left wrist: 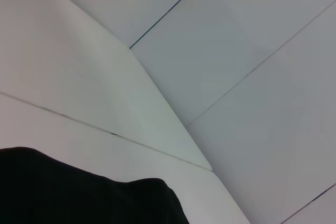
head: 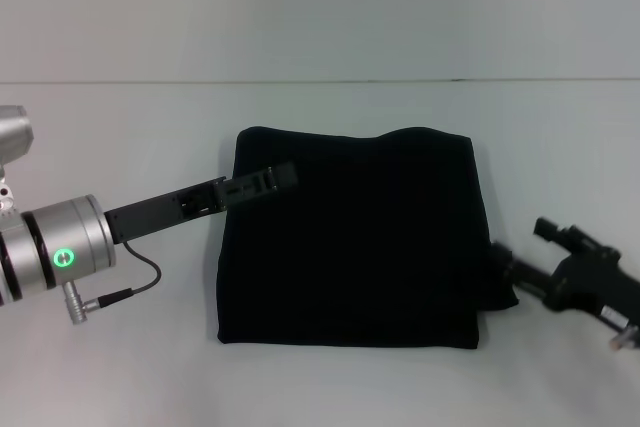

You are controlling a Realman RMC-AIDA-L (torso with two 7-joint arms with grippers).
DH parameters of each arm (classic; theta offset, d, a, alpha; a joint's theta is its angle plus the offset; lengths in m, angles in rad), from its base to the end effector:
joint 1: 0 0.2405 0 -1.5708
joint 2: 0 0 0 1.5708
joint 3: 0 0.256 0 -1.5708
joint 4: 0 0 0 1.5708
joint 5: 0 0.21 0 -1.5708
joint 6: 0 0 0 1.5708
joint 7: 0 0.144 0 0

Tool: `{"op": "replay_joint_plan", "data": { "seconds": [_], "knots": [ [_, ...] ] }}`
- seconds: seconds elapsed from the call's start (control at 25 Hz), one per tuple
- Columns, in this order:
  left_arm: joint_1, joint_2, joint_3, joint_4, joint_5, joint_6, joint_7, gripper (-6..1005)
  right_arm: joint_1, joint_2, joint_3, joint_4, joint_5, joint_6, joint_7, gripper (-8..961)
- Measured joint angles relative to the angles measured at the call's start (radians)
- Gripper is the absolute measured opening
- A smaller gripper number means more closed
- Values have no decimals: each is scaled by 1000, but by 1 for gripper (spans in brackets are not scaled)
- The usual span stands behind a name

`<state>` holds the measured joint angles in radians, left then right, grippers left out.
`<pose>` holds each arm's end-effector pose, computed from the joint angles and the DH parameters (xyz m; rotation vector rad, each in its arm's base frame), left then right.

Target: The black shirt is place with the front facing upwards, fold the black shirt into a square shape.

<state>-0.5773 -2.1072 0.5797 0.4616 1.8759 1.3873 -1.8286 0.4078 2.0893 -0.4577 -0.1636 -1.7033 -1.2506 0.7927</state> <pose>-0.2610 0.3487 -0.0234 -2.3032 -1.4633 -1.0429 0.3374 0.2896 -0.0462 -2.1680 0.7662 0.7501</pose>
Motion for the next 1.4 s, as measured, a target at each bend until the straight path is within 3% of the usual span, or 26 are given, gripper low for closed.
{"op": "replay_joint_plan", "data": {
  "seconds": [0.24,0.36,0.64,0.84,1.08,1.4],
  "knots": [
    [1,1,0,4,0,1,0,934,42,-6,32,-78,-12,-14,363,856],
    [1,5,0,5,0,1,0,934,72,-24,19,-152,-56,-10,664,856],
    [5,15,11,20,7,18,16,934,173,-144,-12,-182,-259,15,1286,855],
    [15,46,22,23,12,78,124,934,239,-191,-72,-202,-371,5,1488,856],
    [40,81,22,38,20,143,237,933,311,-196,-155,-274,-480,-9,1632,856],
    [65,76,23,57,38,205,369,933,397,-187,-199,-342,-629,4,1727,855]
  ]
}}
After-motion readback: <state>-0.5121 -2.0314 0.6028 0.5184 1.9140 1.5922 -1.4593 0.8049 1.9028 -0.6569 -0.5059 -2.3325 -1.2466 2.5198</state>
